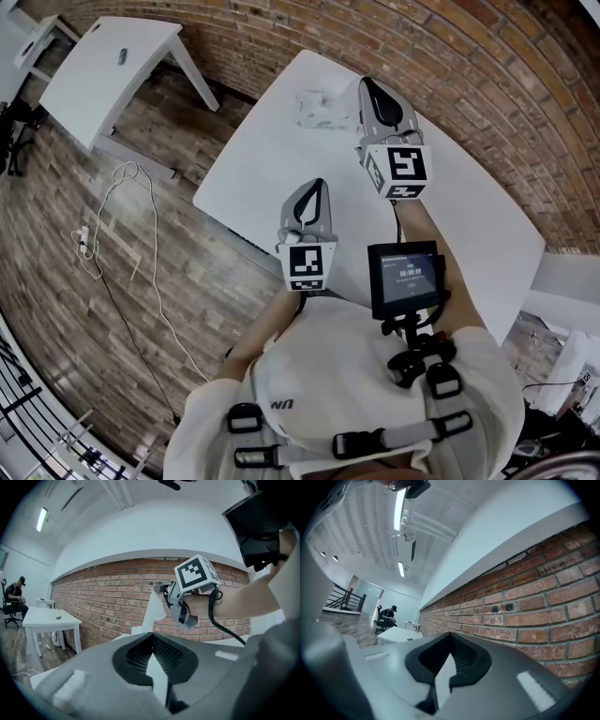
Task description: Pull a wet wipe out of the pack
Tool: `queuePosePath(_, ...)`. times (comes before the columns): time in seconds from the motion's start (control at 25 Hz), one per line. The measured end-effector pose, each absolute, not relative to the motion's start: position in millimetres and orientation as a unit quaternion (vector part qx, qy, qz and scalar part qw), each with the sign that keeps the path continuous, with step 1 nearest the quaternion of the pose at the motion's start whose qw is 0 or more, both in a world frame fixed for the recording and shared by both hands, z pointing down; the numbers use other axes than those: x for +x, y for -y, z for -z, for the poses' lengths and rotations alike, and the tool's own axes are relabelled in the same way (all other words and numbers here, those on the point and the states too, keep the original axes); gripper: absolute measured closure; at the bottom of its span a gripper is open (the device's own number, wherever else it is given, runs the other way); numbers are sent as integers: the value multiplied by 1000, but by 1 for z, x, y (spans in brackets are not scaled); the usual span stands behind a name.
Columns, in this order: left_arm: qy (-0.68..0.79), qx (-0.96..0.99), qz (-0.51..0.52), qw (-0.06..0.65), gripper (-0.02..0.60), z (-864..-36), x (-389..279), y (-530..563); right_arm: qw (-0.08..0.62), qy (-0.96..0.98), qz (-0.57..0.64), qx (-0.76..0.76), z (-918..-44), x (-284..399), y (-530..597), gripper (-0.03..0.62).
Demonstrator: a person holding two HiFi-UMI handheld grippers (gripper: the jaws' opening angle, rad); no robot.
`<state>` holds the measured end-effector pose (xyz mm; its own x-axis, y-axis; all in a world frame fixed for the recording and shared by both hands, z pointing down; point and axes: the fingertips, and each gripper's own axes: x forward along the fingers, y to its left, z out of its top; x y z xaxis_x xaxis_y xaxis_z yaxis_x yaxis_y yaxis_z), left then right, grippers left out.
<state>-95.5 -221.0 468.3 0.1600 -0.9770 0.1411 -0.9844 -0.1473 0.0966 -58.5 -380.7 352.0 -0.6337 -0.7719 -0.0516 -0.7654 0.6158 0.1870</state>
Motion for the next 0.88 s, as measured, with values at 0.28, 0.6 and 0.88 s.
queuePosePath(0.28,640,764,-20,76,580,-462,-86,218,-2,891,101,442,-330,-40,373,588)
queuePosePath(0.6,628,775,-14,70,580,-454,-68,204,-1,877,90,471,-326,0,350,588)
queuePosePath(0.88,621,781,-12,67,580,-450,-50,199,33,867,38,496,-362,49,336,588)
